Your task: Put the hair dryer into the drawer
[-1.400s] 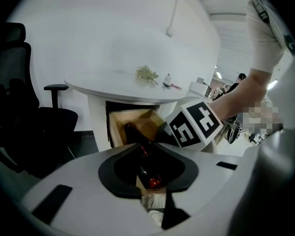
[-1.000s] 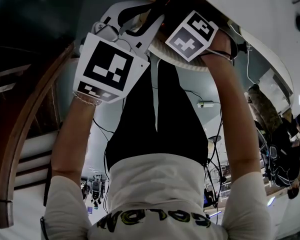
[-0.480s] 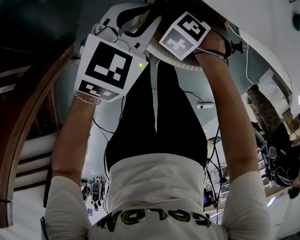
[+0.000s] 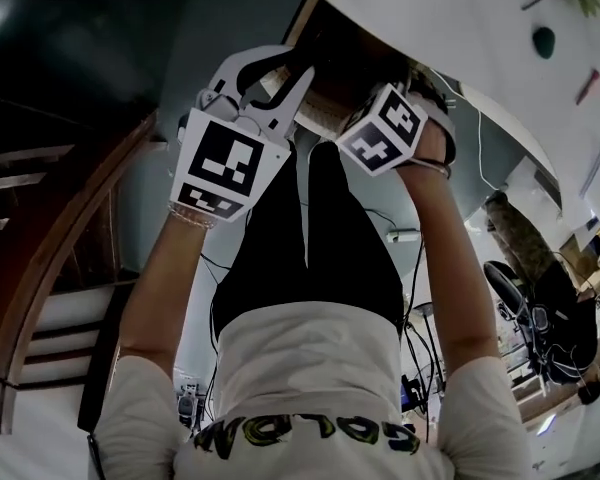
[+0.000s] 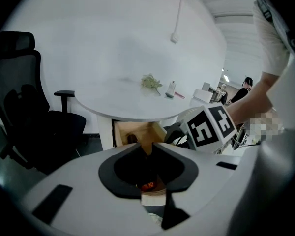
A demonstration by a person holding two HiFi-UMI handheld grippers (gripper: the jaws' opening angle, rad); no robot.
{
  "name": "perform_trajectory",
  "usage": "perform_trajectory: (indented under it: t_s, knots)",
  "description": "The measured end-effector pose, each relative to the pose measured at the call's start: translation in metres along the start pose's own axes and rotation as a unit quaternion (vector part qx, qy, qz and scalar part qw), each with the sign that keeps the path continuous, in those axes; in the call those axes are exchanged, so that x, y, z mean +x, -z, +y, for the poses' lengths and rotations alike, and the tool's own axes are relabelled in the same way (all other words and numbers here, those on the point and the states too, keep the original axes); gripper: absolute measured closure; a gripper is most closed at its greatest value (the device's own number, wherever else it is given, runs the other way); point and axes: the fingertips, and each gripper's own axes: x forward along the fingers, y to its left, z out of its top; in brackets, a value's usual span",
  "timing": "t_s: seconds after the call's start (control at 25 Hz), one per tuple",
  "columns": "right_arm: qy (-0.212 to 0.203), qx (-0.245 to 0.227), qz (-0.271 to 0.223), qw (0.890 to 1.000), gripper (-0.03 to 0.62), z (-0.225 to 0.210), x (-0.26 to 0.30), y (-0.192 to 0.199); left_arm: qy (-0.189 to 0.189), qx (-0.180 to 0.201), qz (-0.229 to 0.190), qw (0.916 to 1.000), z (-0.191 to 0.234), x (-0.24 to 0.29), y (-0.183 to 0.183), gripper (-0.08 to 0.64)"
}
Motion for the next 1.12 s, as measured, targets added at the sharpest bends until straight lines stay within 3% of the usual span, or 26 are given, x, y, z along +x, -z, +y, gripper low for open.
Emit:
perform_trajectory:
  t_s: [0.2,0.4,0.48,0.64,1.0,1.12]
  knots:
    - [0.026,0.038,-0.082,0.996,0.361,-0.011,-0.077,0.006,-0.006,-0.019,-0.024,0.9995,-0.025,-0.032,-0.033,0.514]
    - [0.069,0.093,-0.206,0.972,0.48,-0.031,-0.175,-0.001,-0.015,-0.028,-0.063,0.9975,-0.056,-0.071,-0.079,0.548]
    - [0.072,0.132,-0.255,0.955,0.504,-0.037,-0.217,-0.001,-0.02,-0.03,-0.082,0.996,-0.067,-0.089,-0.102,0.548]
    - [0.09,0.194,-0.351,0.911,0.549,-0.054,-0.304,0.0,-0.028,-0.029,-0.131,0.9905,-0.086,-0.126,-0.154,0.549]
    - [0.136,0.224,-0.487,0.833,0.565,-0.039,-0.474,0.018,-0.016,-0.014,-0.226,0.9739,-0.153,-0.21,-0.249,0.549]
    - [0.15,0.227,-0.511,0.815,0.568,-0.033,-0.509,0.024,-0.021,0.0,-0.26,0.9653,-0.172,-0.234,-0.276,0.549]
